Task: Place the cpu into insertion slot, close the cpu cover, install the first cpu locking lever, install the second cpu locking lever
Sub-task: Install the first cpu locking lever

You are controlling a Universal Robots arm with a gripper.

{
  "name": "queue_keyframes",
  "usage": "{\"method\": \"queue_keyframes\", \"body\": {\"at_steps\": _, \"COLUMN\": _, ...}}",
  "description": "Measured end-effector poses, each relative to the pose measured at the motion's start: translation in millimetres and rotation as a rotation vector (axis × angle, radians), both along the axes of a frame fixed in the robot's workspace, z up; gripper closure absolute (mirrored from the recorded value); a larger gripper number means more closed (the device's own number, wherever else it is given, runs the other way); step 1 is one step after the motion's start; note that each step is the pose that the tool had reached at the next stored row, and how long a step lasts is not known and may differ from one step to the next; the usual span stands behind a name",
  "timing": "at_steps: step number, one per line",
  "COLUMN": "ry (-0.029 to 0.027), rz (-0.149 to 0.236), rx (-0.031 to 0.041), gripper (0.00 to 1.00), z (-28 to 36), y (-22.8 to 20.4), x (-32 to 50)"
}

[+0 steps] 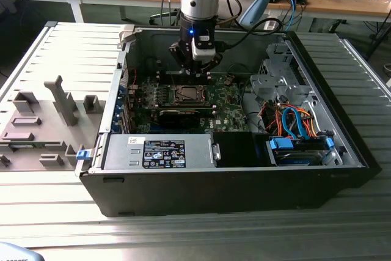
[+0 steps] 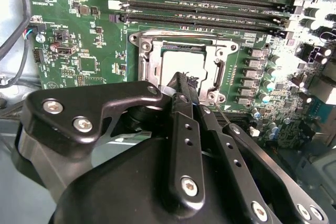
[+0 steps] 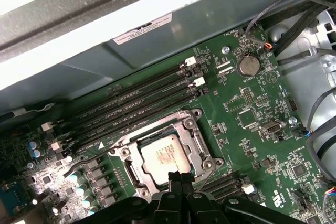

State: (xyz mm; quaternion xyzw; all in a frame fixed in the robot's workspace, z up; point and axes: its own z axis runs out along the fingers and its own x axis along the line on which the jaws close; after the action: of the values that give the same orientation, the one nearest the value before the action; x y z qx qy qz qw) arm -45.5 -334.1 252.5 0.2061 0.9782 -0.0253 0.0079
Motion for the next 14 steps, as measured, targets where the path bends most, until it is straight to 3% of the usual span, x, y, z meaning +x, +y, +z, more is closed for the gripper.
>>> {"method": "queue_keyframes", "body": {"at_steps": 14, "ry": 0.0, "rz": 0.017, "rx": 0.0, "gripper": 0.89, "z": 0.0, "y": 0.0, "x": 0.0}}
